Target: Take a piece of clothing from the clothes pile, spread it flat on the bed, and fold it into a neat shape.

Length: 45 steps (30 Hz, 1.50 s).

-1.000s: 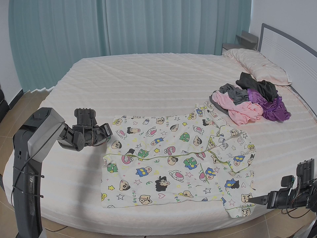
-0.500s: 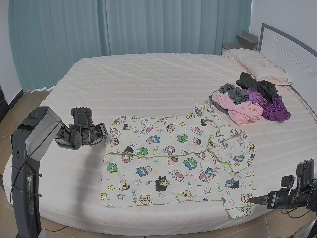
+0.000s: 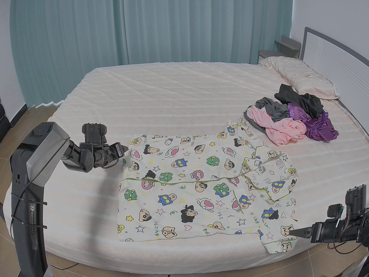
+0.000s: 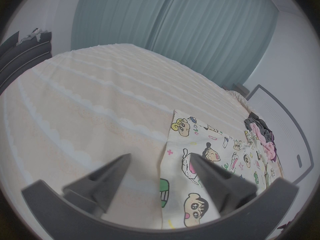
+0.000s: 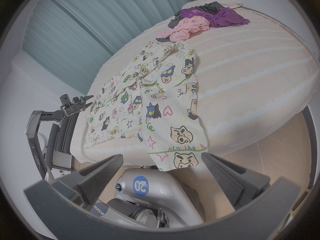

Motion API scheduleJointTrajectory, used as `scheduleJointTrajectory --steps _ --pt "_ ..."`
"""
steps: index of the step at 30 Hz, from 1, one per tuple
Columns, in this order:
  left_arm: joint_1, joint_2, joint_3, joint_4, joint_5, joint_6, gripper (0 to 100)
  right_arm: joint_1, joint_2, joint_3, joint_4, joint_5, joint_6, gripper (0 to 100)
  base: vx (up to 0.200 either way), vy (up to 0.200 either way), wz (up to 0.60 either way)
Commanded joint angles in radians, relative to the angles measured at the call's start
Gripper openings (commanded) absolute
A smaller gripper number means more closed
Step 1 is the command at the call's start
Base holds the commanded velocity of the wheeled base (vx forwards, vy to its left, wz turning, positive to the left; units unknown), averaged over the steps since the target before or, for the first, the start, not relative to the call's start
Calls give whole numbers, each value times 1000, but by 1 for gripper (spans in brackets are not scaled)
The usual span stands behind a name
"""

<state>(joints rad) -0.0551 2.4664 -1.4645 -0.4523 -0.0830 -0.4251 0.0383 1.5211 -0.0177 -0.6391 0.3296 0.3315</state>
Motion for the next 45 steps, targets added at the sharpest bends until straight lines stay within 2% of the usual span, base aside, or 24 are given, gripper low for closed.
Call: scheduleJointTrajectory --steps 1,4,12,14,15,16,17,18,22,25,30,35,42,45 --pt "4 -109 15 86 2 -70 100 -6 -5 16 -1 0 1 100 0 0 0" --pt "6 -211 65 162 -9 -123 100 -9 -5 15 -1 0 1 100 0 0 0" --pt "3 -348 286 159 -54 -126 100 -8 -7 15 -1 2 15 100 0 0 0" --pt "0 -389 389 123 -81 -129 100 -8 -9 16 -1 2 20 100 0 0 0" --pt "-2 -391 395 118 -83 -129 100 -8 -9 15 -1 2 21 100 0 0 0" --pt "-6 -412 475 47 -86 -129 100 -9 -12 15 -1 2 23 100 0 0 0" --pt "-6 -412 475 47 -86 -129 100 -9 -12 15 -1 2 23 100 0 0 0" --pt "-20 -435 572 -40 -86 -139 100 -9 -19 15 -1 2 29 100 0 0 0" --pt "-43 -503 745 -174 -87 -196 100 -9 -24 16 -7 3 40 100 -50 0 0" --pt "-66 -572 880 -247 -92 -242 100 -9 -24 16 -14 3 41 100 -200 0 0" --pt "-95 -618 1041 -327 -112 -250 100 -11 -22 4 -16 3 41 100 -80 0 0" --pt "-147 -615 1121 -348 -109 -307 100 -12 -22 4 -22 3 43 100 0 0 0" --pt "-224 -607 1130 -355 -96 -400 100 -6 -19 2 -62 3 101 100 0 0 0" --pt "-233 -607 1133 -355 -95 -408 100 -5 -13 2 -80 3 121 100 0 0 0"
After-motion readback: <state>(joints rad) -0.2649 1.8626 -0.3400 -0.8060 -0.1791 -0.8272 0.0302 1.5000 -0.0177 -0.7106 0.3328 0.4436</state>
